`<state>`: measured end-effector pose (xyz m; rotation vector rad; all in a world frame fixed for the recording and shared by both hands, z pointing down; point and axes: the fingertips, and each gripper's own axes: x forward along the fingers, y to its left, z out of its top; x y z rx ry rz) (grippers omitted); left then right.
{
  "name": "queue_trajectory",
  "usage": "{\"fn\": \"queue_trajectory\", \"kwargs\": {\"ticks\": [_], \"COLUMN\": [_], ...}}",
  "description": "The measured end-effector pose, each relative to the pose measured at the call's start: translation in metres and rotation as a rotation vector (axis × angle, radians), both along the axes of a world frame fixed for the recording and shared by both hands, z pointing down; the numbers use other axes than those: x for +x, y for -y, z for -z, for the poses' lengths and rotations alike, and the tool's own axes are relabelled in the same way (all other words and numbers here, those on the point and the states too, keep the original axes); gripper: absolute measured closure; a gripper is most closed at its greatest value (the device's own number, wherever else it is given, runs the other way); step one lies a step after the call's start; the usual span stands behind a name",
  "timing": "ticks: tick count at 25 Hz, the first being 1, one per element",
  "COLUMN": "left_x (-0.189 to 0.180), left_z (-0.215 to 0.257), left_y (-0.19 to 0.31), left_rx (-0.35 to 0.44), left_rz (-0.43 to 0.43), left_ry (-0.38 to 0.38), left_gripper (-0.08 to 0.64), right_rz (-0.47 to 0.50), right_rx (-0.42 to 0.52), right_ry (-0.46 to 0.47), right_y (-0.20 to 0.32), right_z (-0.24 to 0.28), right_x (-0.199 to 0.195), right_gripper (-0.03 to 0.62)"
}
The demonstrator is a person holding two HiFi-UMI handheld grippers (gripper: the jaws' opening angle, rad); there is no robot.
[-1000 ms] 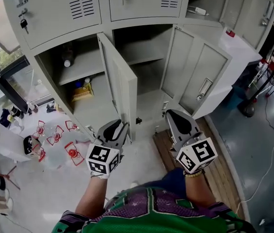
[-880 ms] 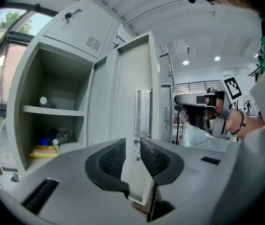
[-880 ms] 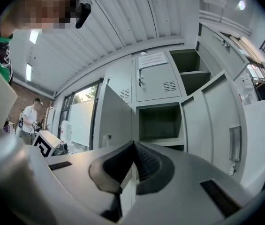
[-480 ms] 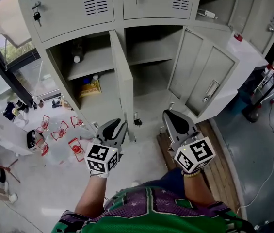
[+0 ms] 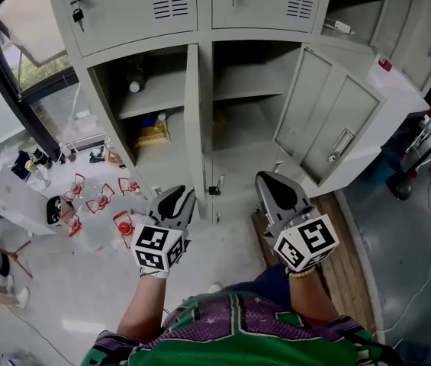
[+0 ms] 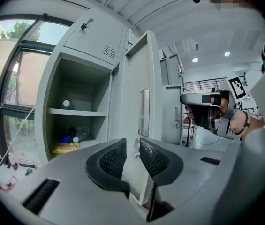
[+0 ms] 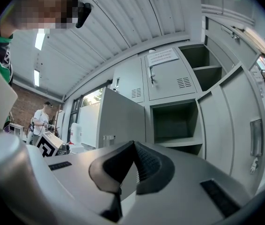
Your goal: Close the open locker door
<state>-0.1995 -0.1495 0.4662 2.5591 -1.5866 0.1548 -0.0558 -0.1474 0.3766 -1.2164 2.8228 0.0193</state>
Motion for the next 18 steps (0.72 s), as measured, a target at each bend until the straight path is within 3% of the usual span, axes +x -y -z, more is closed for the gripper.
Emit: {"fn": "queue_trajectory", "kwargs": {"ticks": [18], "left_x": [-0.013], "left_z": [0.002], "left_y": [0.001], "left_rx": [0.01], "left_rz": [0.007], "left_ry": [0.003], "left_gripper": [0.453], "right_rz": [0.008], "right_rx": [-0.005], "right_ry": [-0.004], "right_y": [-0.002], "right_z": [-0.001], "right_x": [-0.008], "right_gripper": [0.584]}}
